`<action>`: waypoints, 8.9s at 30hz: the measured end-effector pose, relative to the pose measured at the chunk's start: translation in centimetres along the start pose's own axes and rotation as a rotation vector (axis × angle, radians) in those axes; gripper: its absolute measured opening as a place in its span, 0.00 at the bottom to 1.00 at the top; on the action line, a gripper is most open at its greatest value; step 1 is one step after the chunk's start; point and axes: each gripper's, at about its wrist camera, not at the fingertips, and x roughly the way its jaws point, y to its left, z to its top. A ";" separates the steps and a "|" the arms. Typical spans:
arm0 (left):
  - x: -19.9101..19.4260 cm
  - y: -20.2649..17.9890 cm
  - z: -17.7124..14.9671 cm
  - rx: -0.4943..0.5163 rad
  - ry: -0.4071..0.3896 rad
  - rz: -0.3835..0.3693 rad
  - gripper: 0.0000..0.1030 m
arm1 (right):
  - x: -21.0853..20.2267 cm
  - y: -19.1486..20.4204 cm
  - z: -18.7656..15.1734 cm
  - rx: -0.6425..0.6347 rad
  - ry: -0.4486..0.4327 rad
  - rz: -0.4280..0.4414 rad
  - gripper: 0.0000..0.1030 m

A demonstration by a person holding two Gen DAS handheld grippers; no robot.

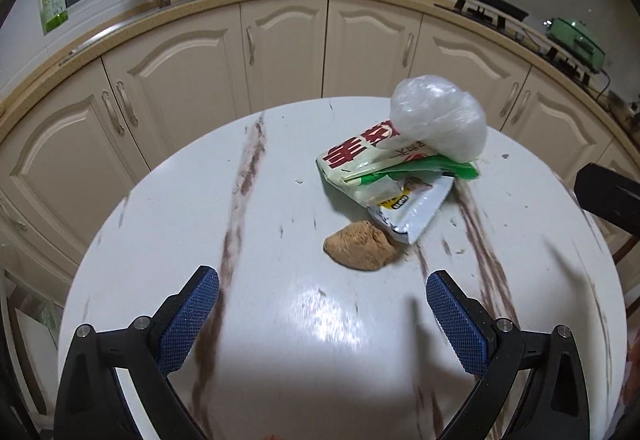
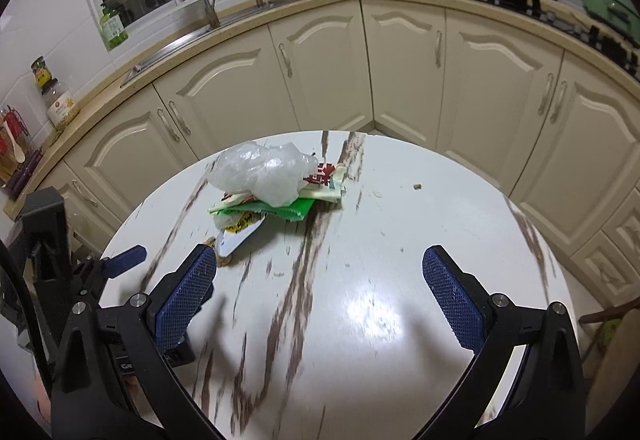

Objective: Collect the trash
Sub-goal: 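Swing both tools back over the table toward the remaining trash, then grasp the brown bread lump with the left tool while the right tool grasps the clear plastic bag, then carry the bread lump and clear bag over the blue bin, then open both tools over the blue bin to drop the lump and bag, then swing both tools back over the table toward the remaining trash, then grasp the white-and-yellow wrapper with the left tool while the right tool grasps the green snack bag, then carry the wrapper and green snack bag over the blue bin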

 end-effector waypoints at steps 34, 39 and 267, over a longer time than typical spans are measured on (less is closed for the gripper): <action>2.3 5.5 0.7 -0.053 -0.064 -0.074 0.30 | 7.2 2.3 3.5 -0.072 0.035 0.160 0.46; 0.6 5.3 -1.0 -0.065 -0.065 -0.073 0.30 | 4.0 2.0 2.3 -0.072 0.001 0.165 0.46; 2.6 3.0 1.1 -0.052 -0.053 -0.199 0.06 | 2.8 -1.9 -4.3 -0.158 0.130 0.260 0.69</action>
